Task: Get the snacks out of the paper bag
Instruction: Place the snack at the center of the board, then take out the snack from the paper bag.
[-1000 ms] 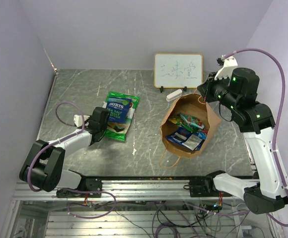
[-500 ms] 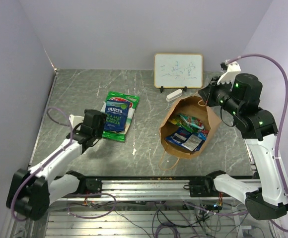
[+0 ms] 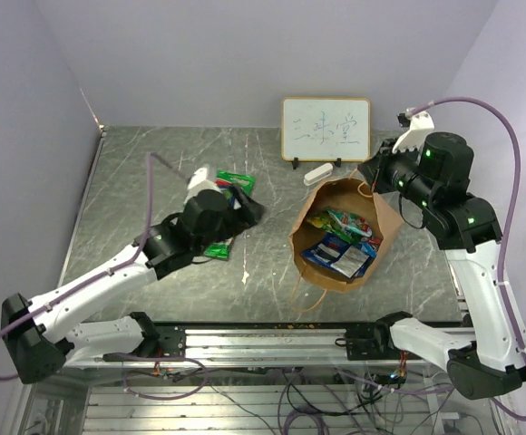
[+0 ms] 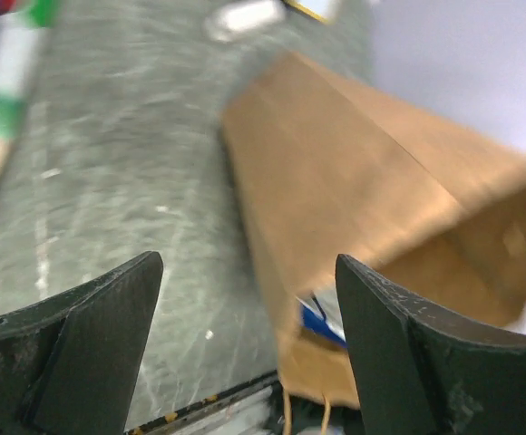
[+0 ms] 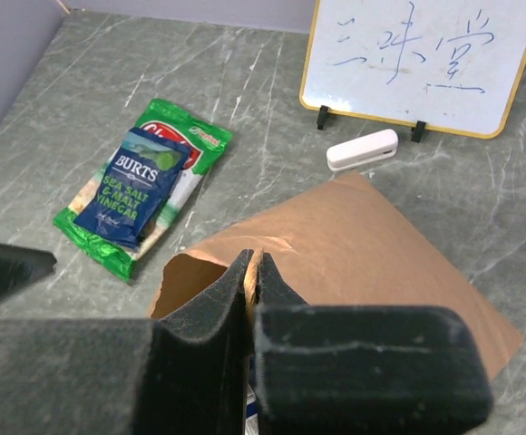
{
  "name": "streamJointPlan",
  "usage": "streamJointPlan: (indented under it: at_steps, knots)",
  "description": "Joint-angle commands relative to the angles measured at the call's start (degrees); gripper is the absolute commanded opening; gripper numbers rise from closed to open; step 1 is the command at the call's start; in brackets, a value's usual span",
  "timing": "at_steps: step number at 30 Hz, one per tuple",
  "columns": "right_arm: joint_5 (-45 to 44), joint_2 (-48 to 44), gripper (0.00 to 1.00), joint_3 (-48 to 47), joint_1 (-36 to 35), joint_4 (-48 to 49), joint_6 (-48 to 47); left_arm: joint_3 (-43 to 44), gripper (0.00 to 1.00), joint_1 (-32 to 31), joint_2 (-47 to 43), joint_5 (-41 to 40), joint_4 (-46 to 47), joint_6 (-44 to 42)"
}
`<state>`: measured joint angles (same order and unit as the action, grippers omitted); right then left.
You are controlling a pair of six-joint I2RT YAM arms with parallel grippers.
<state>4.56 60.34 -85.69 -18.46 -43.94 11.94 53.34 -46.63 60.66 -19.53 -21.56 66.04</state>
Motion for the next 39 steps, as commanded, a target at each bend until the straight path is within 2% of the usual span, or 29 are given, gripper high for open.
streamJointPlan:
  at_steps: [1, 4, 6, 9, 11, 15, 20, 23, 27, 31, 39]
  knots:
    - [0.54, 0.98, 0.0, -0.96, -0.09, 1.84, -1.48, 6.04, 0.87, -12.34, 1.74, -3.52, 10.37, -26.48]
    - [0.95, 1.03, 0.0, -1.31, -0.09, 1.71, -1.18, 6.16, 0.84, -16.81, 3.17, 7.89, 18.95, -43.7]
    - [1.05, 0.7, 0.0, -1.12, -0.13, 1.72, -0.69, 7.85, 0.83, -19.24, 5.36, 14.52, 18.98, -54.04]
    - [1.1, 0.25, 0.0, -0.71, -0.14, 1.68, -0.35, 13.81, 0.83, -22.94, 11.08, 20.31, 12.13, -68.68]
    - [0.77, 0.11, 0.0, -0.85, -0.13, 1.34, -0.51, 18.25, 0.79, -24.64, 15.92, 23.11, 6.11, -76.49]
    - [-0.05, 0.13, 0.0, -1.48, -0.1, 1.01, -0.7, 23.71, 0.74, -26.67, 23.53, 25.53, -0.23, -87.65]
    - [-0.28, 0.05, 0.0, -1.61, -0.09, 1.14, 0.03, 24.33, 0.83, -27.79, 28.72, 27.45, 6.01, -87.61]
    - [-0.57, -0.12, 0.0, -2.03, -0.13, 0.89, 0.09, 22.25, 0.84, -28.16, 31.41, 27.03, 10.63, -86.7]
    - [-1.11, 0.02, 0.0, -2.7, -0.09, 0.3, -0.14, 23.63, 0.79, -28.16, 36.54, 25.46, 12.7, -88.64]
    - [-0.91, 0.22, 0.0, -3.16, -0.09, -0.04, -0.08, 27.54, 0.76, -28.16, 40.93, 24.98, 10.12, -91.05]
    - [-0.71, 0.51, 0.0, -3.58, -0.12, -0.1, -0.07, 26.96, 0.67, -27.69, 43.22, 21.91, 12.32, -93.18]
